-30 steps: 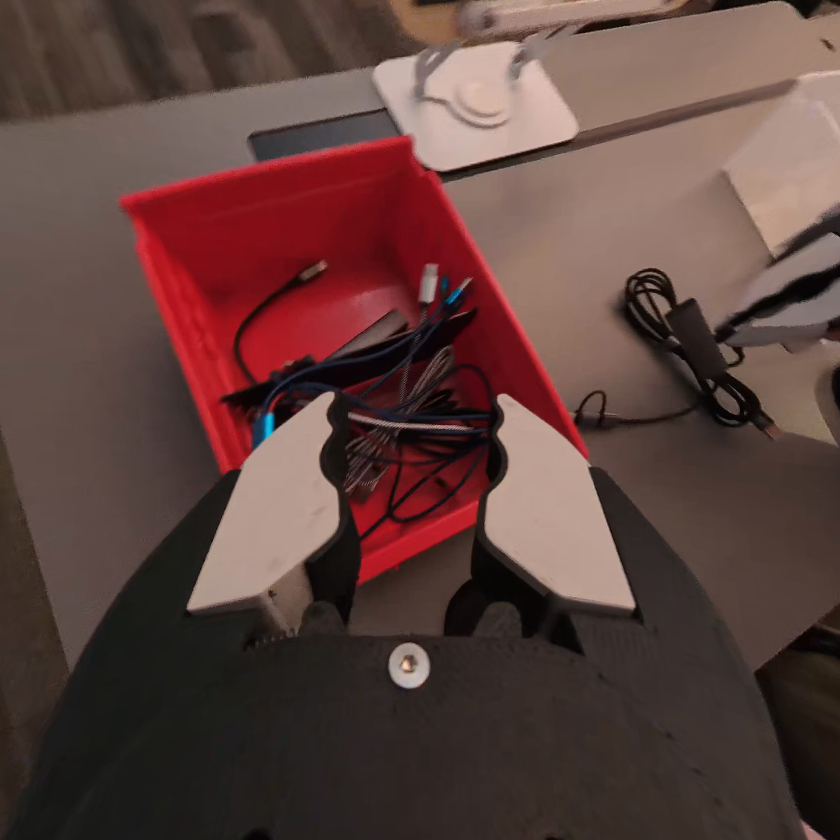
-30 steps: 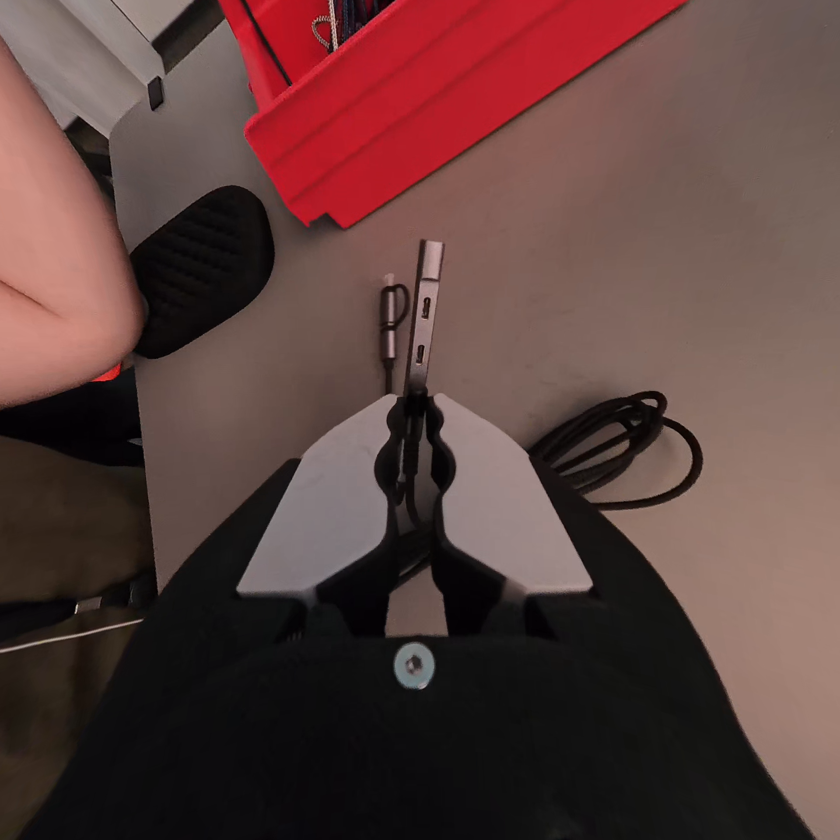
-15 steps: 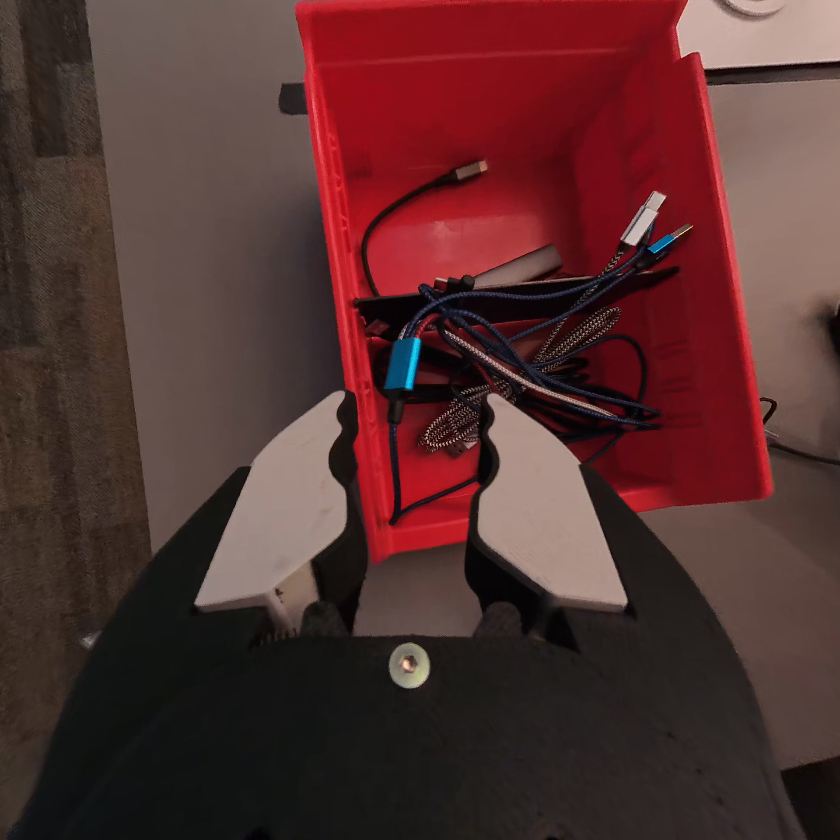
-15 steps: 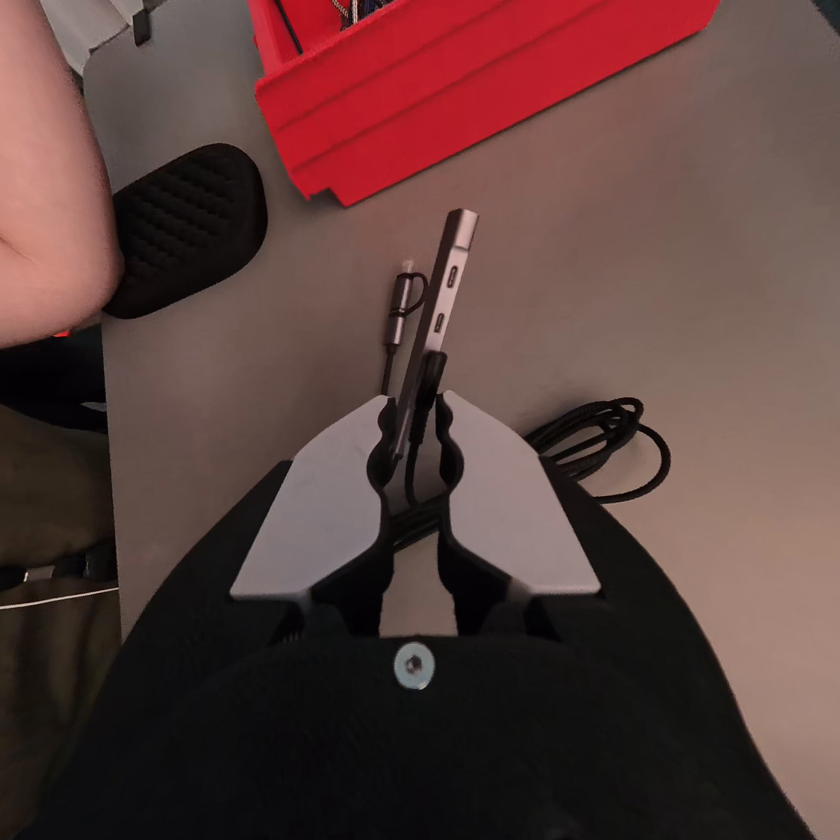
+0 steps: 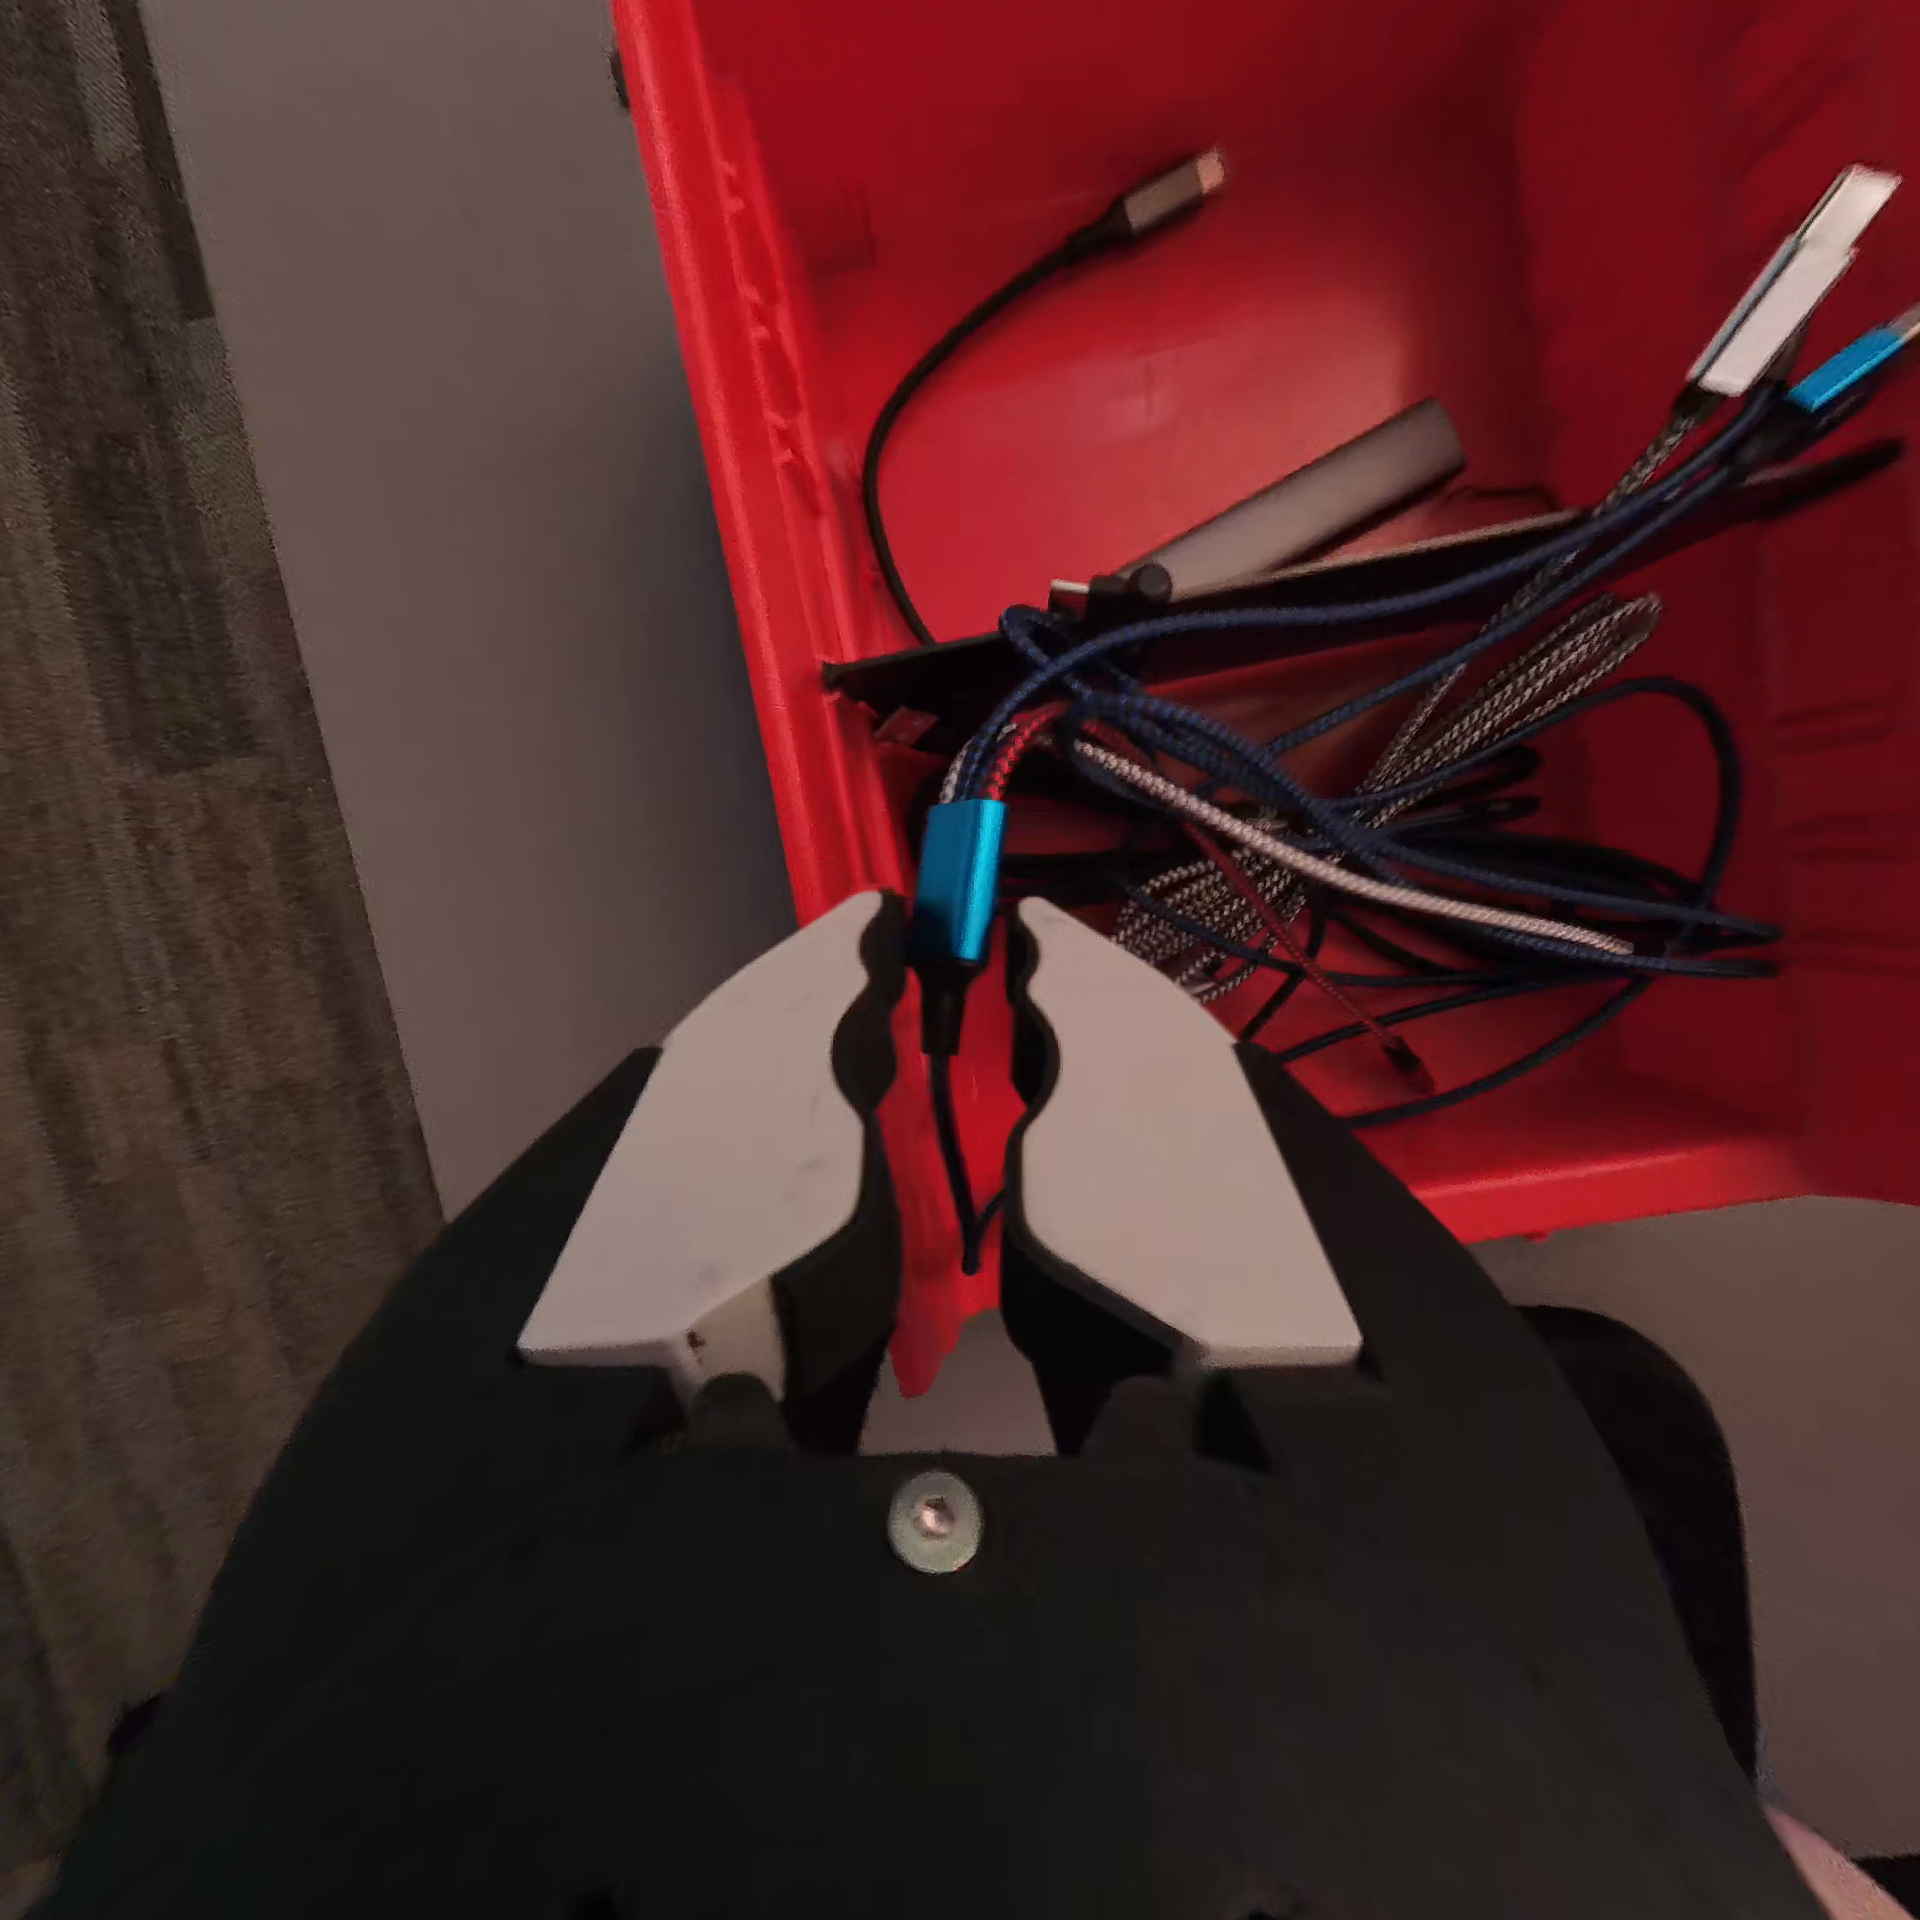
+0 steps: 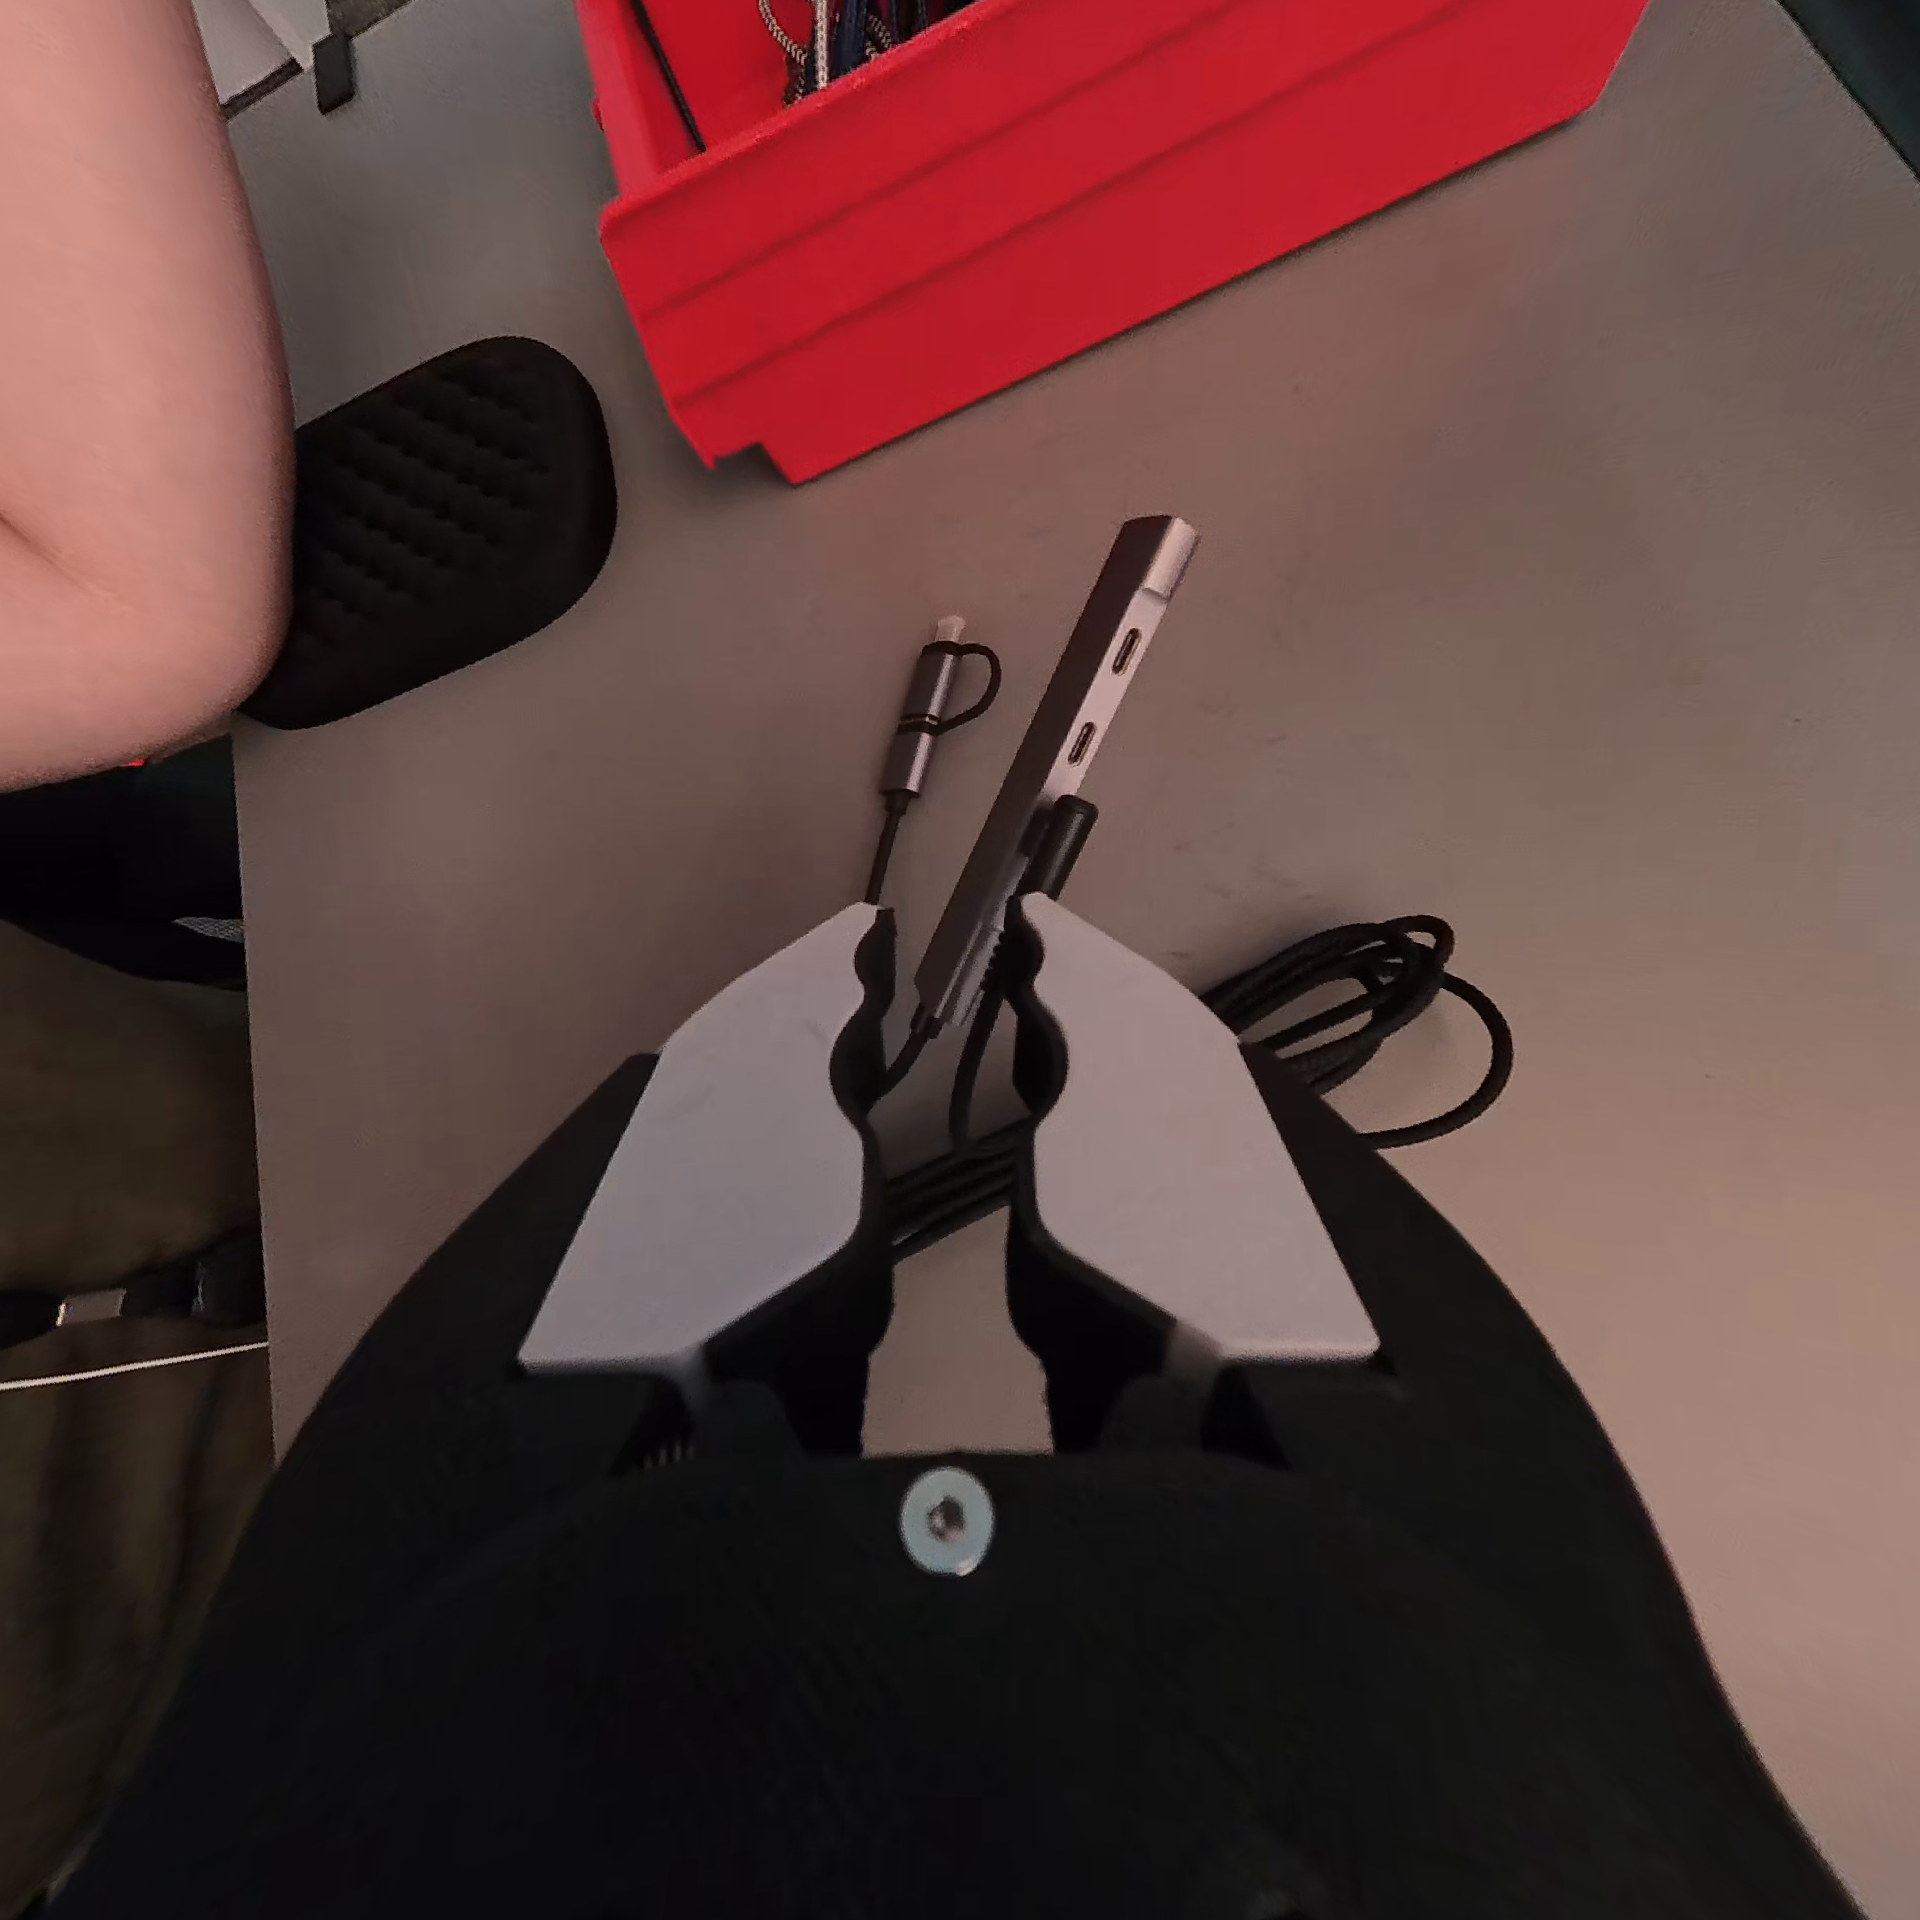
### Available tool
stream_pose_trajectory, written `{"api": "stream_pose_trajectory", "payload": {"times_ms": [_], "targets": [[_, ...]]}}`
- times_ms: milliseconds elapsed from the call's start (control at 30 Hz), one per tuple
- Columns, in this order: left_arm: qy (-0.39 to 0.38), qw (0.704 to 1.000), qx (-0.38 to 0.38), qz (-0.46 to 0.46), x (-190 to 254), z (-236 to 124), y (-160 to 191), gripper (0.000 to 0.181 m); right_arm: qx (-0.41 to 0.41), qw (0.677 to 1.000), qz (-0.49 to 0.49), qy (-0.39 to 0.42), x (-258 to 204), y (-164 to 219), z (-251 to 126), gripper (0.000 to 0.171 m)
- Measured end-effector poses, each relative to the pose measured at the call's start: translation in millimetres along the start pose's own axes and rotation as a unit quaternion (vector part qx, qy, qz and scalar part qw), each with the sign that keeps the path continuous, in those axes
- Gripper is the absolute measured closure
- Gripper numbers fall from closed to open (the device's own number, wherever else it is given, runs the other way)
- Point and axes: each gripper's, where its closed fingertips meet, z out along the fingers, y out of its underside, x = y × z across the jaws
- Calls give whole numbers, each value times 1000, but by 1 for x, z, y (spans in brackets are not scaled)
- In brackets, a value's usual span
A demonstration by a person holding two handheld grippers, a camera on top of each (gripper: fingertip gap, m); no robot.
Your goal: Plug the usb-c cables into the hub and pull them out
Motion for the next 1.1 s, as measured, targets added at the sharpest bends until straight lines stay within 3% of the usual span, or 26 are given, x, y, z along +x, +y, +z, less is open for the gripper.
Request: {"api": "stream_pose_trajectory", "payload": {"times_ms": [267,500,733,1100], "targets": [[-24,999,26,23,0,-12,-11,168,10,1000,8,6,6,-1,-6,150],[-43,986,159,29,9,-72,-45,168,12,1000,10,16,10,-2,-9,150],[0,946,318,64,55,-144,-80,169,11,1000,9,25,12,-1,-10,150],[39,885,456,88,110,-227,-90,170,35,999,9,39,16,-9,-21,150]]}}
